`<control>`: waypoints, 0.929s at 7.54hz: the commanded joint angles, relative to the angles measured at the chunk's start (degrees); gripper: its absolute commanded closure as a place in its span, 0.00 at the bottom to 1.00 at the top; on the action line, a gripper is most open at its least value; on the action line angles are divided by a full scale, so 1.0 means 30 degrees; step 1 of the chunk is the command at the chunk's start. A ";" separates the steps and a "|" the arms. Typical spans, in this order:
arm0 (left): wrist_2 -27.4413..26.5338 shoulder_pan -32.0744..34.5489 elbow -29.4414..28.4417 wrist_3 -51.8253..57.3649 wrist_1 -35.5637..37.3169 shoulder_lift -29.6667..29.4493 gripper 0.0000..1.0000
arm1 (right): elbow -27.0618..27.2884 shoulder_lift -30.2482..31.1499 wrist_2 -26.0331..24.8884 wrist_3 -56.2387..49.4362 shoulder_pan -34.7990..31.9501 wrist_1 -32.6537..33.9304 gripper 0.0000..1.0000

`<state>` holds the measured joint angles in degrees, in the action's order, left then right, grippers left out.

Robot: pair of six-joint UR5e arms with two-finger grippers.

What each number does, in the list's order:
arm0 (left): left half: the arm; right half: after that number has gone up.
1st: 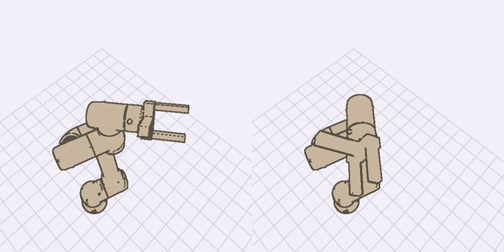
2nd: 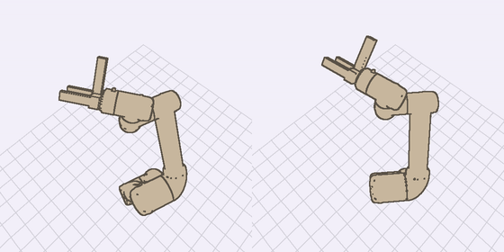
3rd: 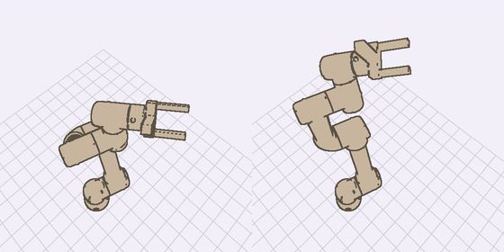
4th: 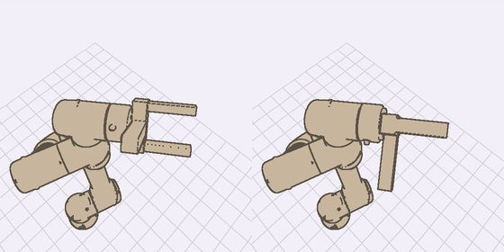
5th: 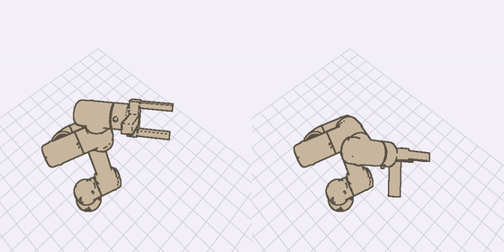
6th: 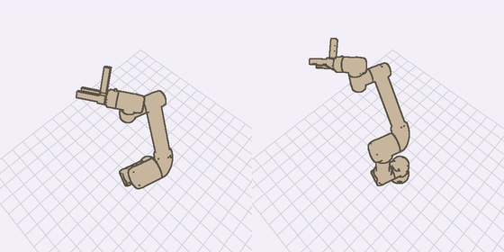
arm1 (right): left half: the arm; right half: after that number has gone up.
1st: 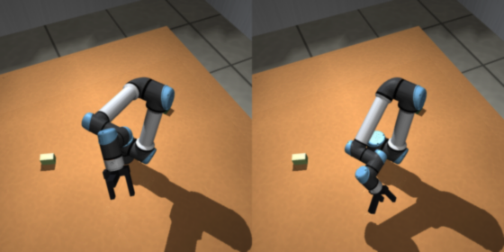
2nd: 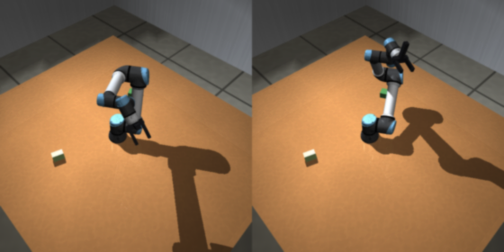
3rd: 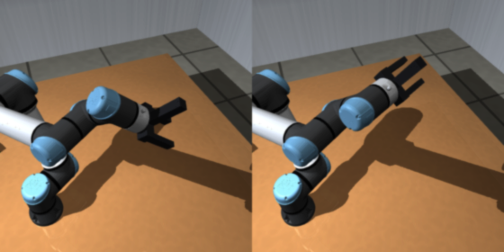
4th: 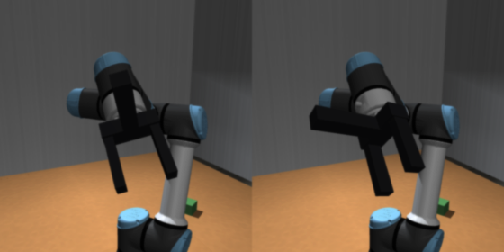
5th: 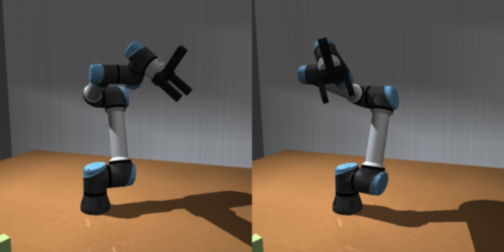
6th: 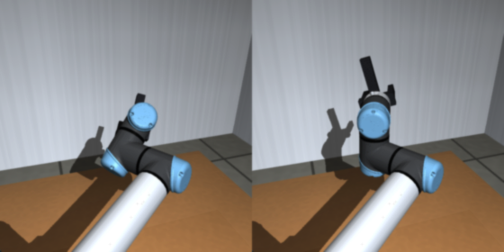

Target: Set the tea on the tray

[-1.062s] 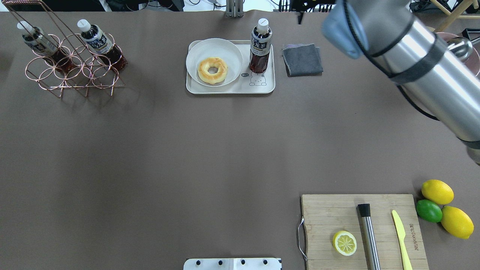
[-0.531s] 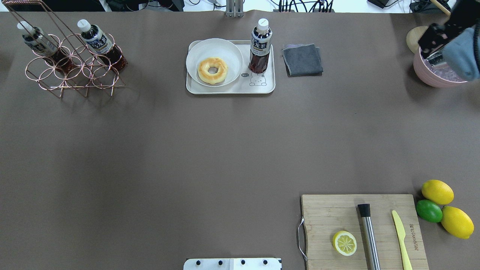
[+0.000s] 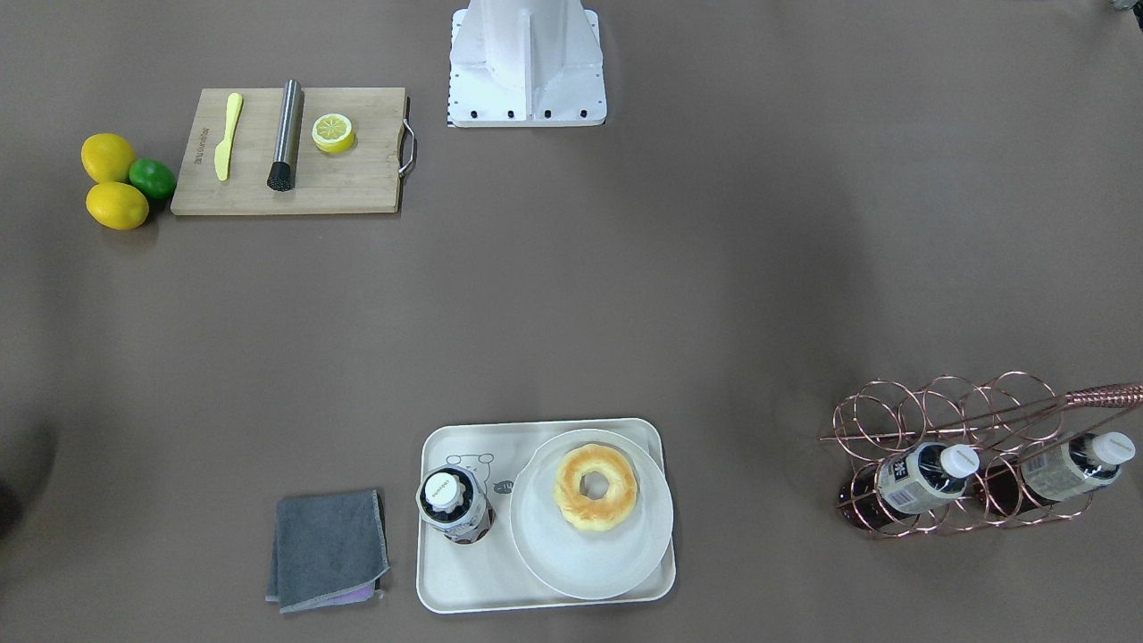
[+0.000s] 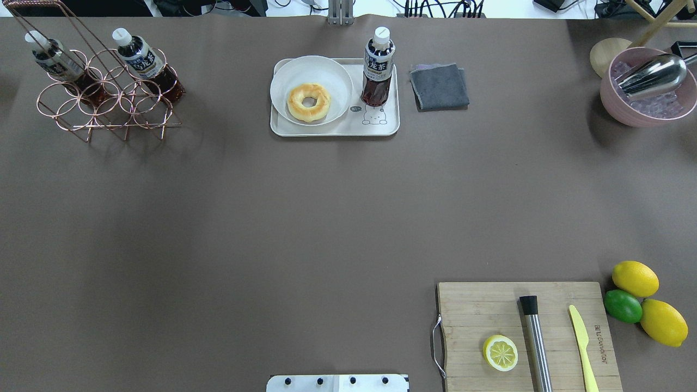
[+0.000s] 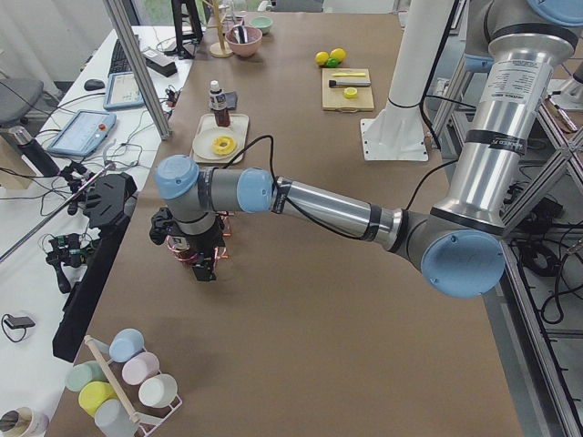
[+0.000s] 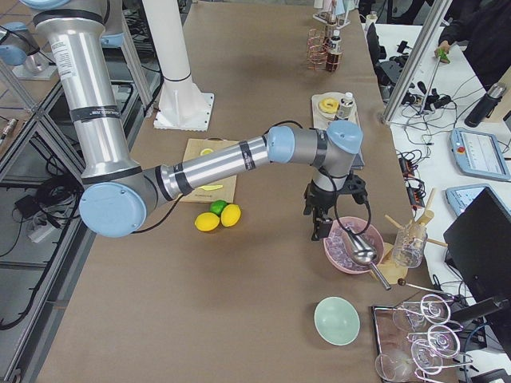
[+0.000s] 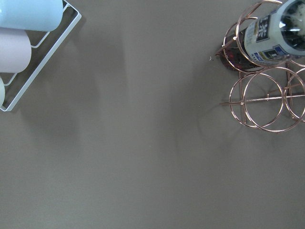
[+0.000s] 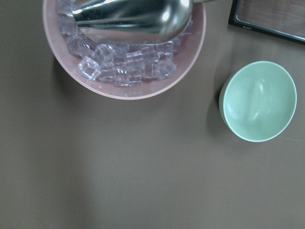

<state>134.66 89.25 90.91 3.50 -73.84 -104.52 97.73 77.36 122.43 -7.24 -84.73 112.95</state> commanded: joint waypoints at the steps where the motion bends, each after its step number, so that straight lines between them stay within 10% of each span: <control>1: -0.0032 0.0947 0.0105 0.0033 -0.0026 0.0938 0.02 | -0.1578 0.1367 0.1956 -0.2445 -0.1491 -0.1113 0.00; 7: -0.1174 0.1568 0.0136 0.0003 -0.0027 0.2495 0.02 | -0.1698 0.2076 0.3163 -0.2303 -0.1726 -0.1938 0.00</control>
<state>132.45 93.83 91.23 3.48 -73.96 -97.37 92.63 83.47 130.57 -14.07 -89.80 107.18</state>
